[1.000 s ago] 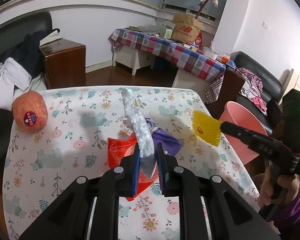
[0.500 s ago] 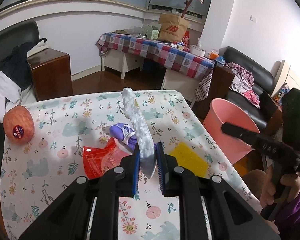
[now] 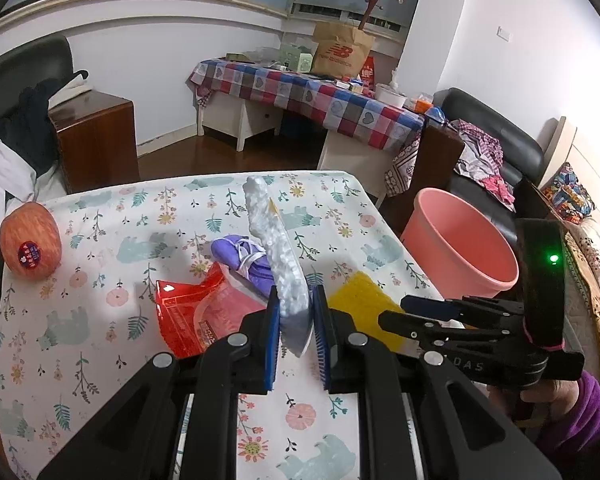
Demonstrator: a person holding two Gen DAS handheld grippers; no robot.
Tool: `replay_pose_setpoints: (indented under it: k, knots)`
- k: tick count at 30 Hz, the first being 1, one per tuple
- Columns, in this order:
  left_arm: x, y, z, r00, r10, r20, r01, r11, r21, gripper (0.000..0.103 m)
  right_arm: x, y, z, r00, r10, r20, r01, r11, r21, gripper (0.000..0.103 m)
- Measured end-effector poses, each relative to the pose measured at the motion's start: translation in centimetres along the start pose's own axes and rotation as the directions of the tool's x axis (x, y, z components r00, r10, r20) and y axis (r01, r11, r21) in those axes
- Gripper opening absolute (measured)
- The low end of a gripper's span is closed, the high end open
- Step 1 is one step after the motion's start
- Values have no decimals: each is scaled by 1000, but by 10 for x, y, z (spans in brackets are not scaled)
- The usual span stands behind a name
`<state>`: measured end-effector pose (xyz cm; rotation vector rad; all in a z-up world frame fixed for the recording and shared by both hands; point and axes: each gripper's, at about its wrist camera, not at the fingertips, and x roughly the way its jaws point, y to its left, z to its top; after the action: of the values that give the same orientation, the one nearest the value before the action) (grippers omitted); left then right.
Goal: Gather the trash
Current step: 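Carry the foam strip and yellow pad over the pink bucket and open both grippers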
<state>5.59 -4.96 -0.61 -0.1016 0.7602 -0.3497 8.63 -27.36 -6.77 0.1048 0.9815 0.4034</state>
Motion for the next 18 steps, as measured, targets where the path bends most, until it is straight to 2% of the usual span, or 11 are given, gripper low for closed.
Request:
replay_pose_setpoints:
  k: [5,6,7,10,18]
  knots:
    - [3,-3,0,1000,-4,-7,4,1000,7,15,-2,-4,-6,1000,22,1,-22,1000,-2,41]
    - [3,-4,0,1000,-3,-9,4,1000,9,15,-3,-4,-7,999,35,6,-35,999,-5,35]
    - [4,-5,0,1000,-3,-11,4,1000,11,15,-4,-3,-7,999,40,9,-39,999,-8,20]
    - [4,-6,1,1000,-2,-12,2,1000,20,15,-13,-3,-9,997,52,49,-52,999,-11,10]
    - [8,-23,10,1000,-17,-3,18,998,59,15,-48,-16,2,980,69,185,-74,997,24,9]
